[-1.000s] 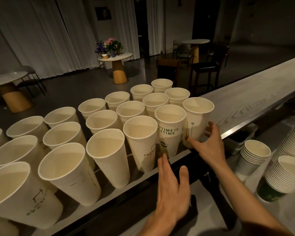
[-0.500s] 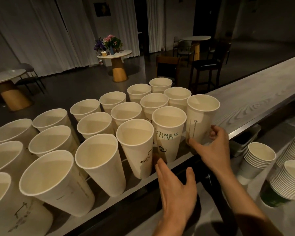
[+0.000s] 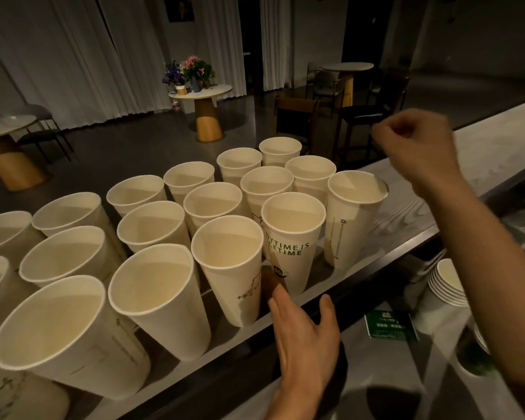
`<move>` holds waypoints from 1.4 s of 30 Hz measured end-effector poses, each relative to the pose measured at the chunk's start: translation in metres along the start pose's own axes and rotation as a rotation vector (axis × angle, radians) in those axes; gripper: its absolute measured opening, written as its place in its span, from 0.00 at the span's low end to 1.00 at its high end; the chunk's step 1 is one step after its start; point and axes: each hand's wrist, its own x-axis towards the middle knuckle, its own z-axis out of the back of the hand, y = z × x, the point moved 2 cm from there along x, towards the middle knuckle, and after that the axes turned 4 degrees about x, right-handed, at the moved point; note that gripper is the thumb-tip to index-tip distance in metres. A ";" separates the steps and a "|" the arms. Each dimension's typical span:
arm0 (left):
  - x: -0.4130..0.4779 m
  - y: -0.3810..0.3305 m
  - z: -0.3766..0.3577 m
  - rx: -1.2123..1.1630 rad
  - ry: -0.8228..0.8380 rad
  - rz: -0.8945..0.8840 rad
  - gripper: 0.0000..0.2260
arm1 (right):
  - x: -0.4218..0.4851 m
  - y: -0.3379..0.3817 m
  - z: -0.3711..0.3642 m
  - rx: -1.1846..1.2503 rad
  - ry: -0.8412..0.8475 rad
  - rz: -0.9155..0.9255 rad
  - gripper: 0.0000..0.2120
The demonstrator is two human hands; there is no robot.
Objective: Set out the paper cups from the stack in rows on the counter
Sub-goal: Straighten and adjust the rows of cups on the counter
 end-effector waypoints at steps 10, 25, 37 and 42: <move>0.017 -0.001 -0.007 -0.031 -0.061 0.005 0.37 | 0.043 -0.005 -0.058 -0.255 0.557 -0.082 0.11; 0.030 0.006 -0.019 -0.137 -0.090 0.041 0.35 | 0.060 -0.012 -0.079 -0.389 0.340 -0.005 0.07; 0.041 0.010 -0.026 -0.132 -0.146 0.073 0.37 | 0.059 -0.007 -0.071 -0.413 0.409 -0.037 0.14; 0.042 0.005 -0.024 -0.107 -0.126 0.112 0.28 | 0.041 0.008 -0.035 -0.319 0.481 -0.009 0.24</move>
